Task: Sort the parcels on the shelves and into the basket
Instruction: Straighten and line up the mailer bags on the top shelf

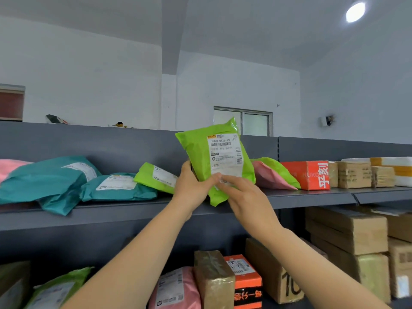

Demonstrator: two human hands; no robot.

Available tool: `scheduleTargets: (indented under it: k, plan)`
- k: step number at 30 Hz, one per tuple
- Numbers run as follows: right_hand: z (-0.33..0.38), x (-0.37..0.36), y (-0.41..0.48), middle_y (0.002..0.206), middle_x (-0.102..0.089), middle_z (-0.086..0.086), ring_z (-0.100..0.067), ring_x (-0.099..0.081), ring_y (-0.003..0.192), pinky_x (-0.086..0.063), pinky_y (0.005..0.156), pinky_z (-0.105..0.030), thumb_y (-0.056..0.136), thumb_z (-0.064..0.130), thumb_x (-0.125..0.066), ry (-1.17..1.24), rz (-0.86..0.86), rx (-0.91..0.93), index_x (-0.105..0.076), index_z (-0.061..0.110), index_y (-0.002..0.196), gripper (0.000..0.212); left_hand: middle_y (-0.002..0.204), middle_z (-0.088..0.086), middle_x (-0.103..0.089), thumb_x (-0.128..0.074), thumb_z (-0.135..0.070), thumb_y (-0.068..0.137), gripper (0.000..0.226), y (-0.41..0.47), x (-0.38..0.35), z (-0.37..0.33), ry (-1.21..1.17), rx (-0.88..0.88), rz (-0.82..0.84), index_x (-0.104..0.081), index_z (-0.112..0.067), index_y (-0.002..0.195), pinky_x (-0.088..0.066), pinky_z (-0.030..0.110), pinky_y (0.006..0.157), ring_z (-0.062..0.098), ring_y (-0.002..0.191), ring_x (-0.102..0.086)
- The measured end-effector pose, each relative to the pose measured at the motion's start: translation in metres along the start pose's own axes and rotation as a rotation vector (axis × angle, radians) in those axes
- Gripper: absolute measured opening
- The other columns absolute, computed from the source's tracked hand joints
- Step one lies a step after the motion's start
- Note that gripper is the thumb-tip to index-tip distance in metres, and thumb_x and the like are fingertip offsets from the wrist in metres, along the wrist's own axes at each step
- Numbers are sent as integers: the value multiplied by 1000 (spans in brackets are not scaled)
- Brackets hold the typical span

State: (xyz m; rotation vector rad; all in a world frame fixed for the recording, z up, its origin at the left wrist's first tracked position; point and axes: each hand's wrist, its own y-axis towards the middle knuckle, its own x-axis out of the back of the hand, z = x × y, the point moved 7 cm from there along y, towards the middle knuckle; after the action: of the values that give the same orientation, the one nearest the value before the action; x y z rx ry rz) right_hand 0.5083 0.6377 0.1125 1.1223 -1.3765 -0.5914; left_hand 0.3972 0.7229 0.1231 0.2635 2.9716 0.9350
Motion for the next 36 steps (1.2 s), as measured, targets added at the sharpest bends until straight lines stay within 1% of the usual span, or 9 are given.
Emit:
scheduleTargets:
  k: [3, 5, 8, 11, 18, 25, 28, 31, 36]
  plan:
    - [1, 4, -4, 118, -66, -4, -23, -62, 103, -50, 88, -31, 82, 21, -48, 44, 2, -36, -68, 13, 114, 39, 116, 0, -59, -73, -25, 80, 51, -1, 3, -3, -2, -56, -113, -42, -23, 120, -51, 43, 91, 21, 104, -60]
    - [-2, 10, -7, 118, -65, -3, -15, -54, 109, -40, 96, -24, 79, 28, -56, 73, -18, -74, -66, 13, 117, 42, 113, 0, -56, -68, -20, 85, 49, -3, 10, -14, 38, -127, -216, -42, -16, 126, -47, 38, 92, 21, 104, -56]
    - [-13, 23, -13, 117, -63, -2, -13, -48, 110, -32, 94, -17, 82, 30, -62, 73, -91, -173, -64, 14, 119, 41, 107, -4, -53, -62, -16, 89, 46, -4, 18, -30, 35, -223, -295, -41, -14, 129, -46, 37, 93, 21, 105, -55]
    - [-36, 29, -26, 119, -59, 0, -16, -49, 113, -35, 89, -22, 86, 21, -65, 70, -122, -292, -60, 16, 123, 38, 110, -3, -56, -60, -16, 91, 44, -3, 18, -38, 22, -272, -333, -41, -15, 130, -47, 39, 94, 20, 105, -56]
    - [-122, 37, -45, 130, -52, -7, -24, -46, 119, -40, 95, -35, 88, 22, -63, 35, -100, -536, -49, 13, 131, 47, 108, -6, -53, -60, -15, 90, 43, -5, -11, -51, 78, -345, -413, -44, -14, 130, -42, 24, 86, 13, 99, -52]
    - [-194, 19, -22, 129, -53, -10, -30, -48, 118, -40, 94, -38, 86, 25, -64, 30, 62, -533, -48, 12, 133, 51, 103, -5, -56, -61, -16, 89, 41, -7, -44, -58, 261, -281, -477, -48, -13, 128, -47, 36, 92, 21, 105, -57]
    - [-208, 11, -14, 123, -61, -6, -31, -55, 114, -44, 88, -36, 86, 26, -64, 51, 153, -529, -56, 22, 128, 43, 104, -3, -55, -61, -16, 89, 42, -16, -54, -63, 357, -259, -509, -49, -11, 130, -47, 35, 91, 21, 104, -56]
    - [-217, 10, -11, 114, -65, -10, -34, -58, 106, -46, 82, -34, 92, 20, -52, 56, 204, -560, -66, 25, 116, 29, 105, -2, -57, -61, -17, 89, 41, -26, -61, -68, 441, -247, -539, -50, -11, 128, -47, 34, 87, 21, 101, -57]
    - [-231, 21, -10, 109, -66, -14, -38, -59, 99, -44, 77, -36, 93, 23, -49, 306, 34, -648, -70, 22, 105, 24, 103, -3, -58, -59, -15, 90, 42, -41, -74, -68, 524, -223, -573, -48, -10, 130, -42, 28, 81, 21, 102, -57]
